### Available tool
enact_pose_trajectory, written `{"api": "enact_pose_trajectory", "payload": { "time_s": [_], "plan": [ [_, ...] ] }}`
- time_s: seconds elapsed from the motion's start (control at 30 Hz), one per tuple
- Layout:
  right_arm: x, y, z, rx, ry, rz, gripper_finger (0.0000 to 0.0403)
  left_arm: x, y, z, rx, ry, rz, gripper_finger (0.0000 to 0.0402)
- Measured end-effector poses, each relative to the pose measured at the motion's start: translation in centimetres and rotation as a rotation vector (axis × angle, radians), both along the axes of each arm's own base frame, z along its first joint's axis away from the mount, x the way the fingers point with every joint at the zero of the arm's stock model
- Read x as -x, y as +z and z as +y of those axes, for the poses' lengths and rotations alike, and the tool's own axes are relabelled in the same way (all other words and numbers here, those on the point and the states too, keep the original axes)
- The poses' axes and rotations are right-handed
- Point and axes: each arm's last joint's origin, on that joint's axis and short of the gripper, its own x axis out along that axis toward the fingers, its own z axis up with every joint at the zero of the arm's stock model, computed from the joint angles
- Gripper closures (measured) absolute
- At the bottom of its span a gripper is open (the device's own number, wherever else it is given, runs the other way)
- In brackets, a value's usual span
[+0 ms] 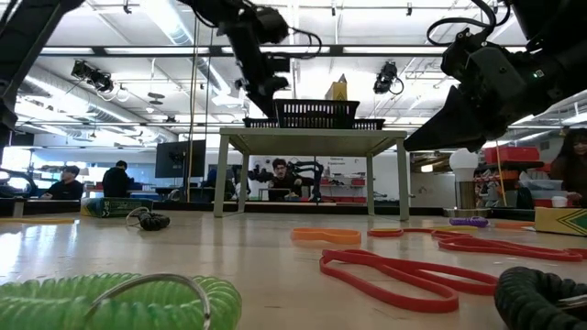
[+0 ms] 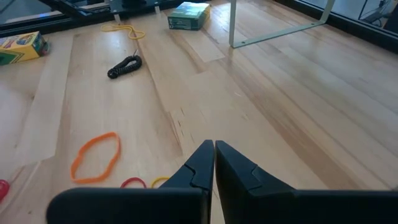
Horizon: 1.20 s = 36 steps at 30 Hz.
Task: Pick & Place Office Desk Supplies
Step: Put the red rubberband into the top left black bin, then put the black spiral keychain the top right black bin
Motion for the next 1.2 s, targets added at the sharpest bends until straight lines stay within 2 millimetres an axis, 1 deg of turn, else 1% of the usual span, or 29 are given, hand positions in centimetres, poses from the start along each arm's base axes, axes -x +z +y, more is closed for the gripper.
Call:
{"api": "enact_pose_trajectory", "payload": {
  "time_s": [0.13,0.23,0.37,0.5,0.53,0.63,0.77,0.87,0.93,1.0,1.07,1.2],
  "plan": [
    [0.0,0.0,0.0,0.000,0.000,0.000,0.0380,-0.4,-0.9,0.8,0.001,0.004,0.008,0.0386],
    [0.0,0.0,0.0,0.000,0.000,0.000,0.0380,-0.6,-0.9,0.8,-0.011,-0.004,0.003,0.0360],
    [0.0,0.0,0.0,0.000,0.000,0.000,0.0380,-0.7,-1.0,0.4,0.000,-0.016,0.018,0.0316],
    [0.0,0.0,0.0,0.000,0.000,0.000,0.0380,-0.7,-0.6,-0.4,0.001,-0.036,0.034,0.0280],
    [0.0,0.0,0.0,0.000,0.000,0.000,0.0380,-0.6,-0.5,-0.8,-0.002,-0.048,0.051,0.0274],
    [0.0,0.0,0.0,-0.001,0.000,-0.001,0.0380,0.1,0.8,-2.5,-0.033,-0.075,0.107,0.0264],
    [0.0,0.0,0.0,-0.001,0.000,0.000,0.0380,1.9,3.0,-4.9,-0.001,-0.125,0.110,0.0271],
    [0.0,0.0,0.0,-0.001,0.000,0.000,0.0380,3.1,4.6,-6.4,0.023,-0.144,0.010,0.0287],
    [0.0,0.0,0.0,-0.001,0.000,0.000,0.0380,3.9,5.1,-7.6,0.028,-0.169,-0.039,0.0304],
    [0.0,0.0,0.0,-0.001,0.000,0.000,0.0380,4.5,5.1,-8.8,0.016,-0.197,-0.083,0.0321],
    [0.0,0.0,0.0,0.000,0.000,0.000,0.0380,5.2,4.5,-10.0,0.002,-0.226,-0.124,0.0339],
    [0.0,0.0,0.0,0.000,0.000,0.000,0.0380,7.2,2.7,-12.5,-0.035,-0.291,-0.216,0.0368]
  ]
}}
